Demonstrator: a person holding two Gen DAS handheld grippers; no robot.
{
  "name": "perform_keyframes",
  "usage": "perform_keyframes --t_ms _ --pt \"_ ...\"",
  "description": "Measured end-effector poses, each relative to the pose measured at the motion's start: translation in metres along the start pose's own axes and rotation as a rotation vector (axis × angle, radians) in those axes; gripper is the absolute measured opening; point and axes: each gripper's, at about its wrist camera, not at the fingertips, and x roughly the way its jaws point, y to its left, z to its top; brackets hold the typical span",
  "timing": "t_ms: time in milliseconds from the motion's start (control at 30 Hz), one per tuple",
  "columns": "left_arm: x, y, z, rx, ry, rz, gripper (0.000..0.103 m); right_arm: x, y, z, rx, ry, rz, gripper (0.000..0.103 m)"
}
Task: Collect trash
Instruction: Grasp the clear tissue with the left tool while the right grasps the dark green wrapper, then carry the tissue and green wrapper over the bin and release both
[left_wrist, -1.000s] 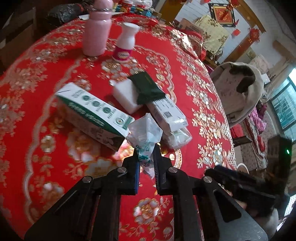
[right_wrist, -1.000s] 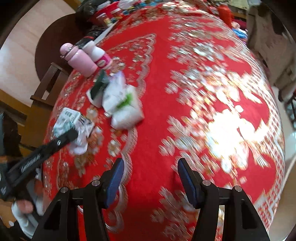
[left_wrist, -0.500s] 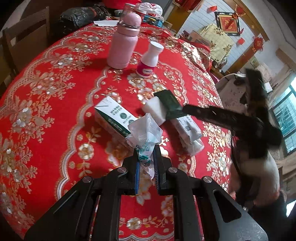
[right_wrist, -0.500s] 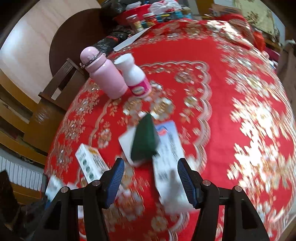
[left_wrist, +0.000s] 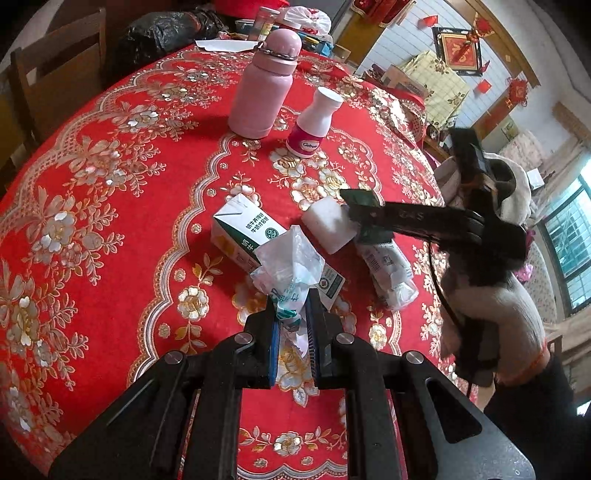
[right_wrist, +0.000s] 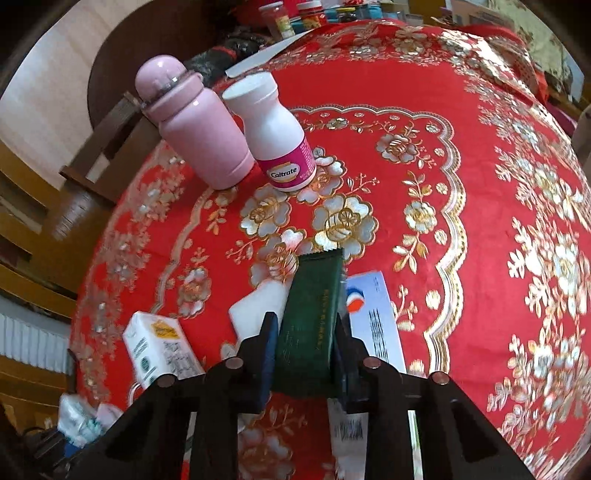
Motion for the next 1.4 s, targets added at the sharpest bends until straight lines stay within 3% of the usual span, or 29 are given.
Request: perform_keyframes --t_ms 200,467,767,1400 --pt "-0.003 -0.015 -0.002 0.016 -0.010 -0.015 0.010 -0.034 -0.007 -0.029 0.039 -0.039 0.051 0.024" --pt "0.003 -0.051 -0.014 0.078 0.015 -0.035 0.010 -0.060 -0.012 -0.079 0.057 -0.059 0.043 0.024" --pt "0.020 -0.090 -0.040 0.149 0.070 -0.051 0.010 -0.102 -0.044 -0.129 0.106 -0.099 -0.009 0.024" --pt "0.048 -0.209 -0.089 0.348 0.153 -0.137 0.010 -0.182 -0.128 -0.218 0.279 -0.168 -0.107 0.024"
